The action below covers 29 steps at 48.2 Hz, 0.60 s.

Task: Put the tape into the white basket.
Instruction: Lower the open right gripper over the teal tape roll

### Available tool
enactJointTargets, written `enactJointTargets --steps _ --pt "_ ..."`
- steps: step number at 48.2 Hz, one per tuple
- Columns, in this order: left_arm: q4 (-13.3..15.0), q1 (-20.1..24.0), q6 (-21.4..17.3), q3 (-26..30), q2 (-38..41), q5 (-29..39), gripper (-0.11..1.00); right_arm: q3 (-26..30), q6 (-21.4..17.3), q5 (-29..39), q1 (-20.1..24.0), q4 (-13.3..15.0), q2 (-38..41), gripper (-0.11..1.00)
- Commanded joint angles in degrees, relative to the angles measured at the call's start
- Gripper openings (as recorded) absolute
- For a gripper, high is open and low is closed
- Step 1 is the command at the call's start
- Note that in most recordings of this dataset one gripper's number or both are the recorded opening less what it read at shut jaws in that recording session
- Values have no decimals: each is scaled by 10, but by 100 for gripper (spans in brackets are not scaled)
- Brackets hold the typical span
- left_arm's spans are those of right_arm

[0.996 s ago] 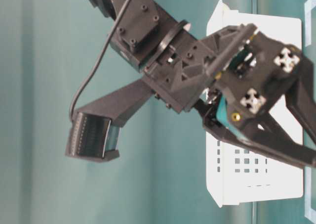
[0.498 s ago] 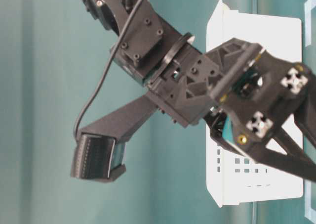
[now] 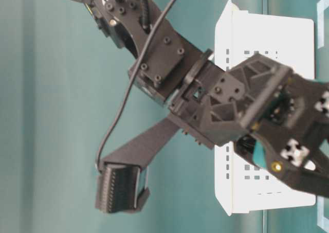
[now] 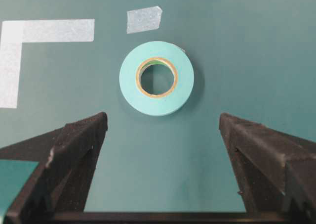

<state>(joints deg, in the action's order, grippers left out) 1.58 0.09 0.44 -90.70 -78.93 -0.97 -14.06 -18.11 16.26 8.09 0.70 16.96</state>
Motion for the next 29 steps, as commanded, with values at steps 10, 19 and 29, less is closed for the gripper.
enactJointTargets --steps 10,19,29 --pt "1 1 0 7 4 -3 -11 32 -1 2 4 2 14 96" --pt "1 1 0 7 4 -3 -11 41 -1 3 4 3 27 96" --pt "1 1 0 7 4 -3 -11 54 -1 3 4 13 40 96"
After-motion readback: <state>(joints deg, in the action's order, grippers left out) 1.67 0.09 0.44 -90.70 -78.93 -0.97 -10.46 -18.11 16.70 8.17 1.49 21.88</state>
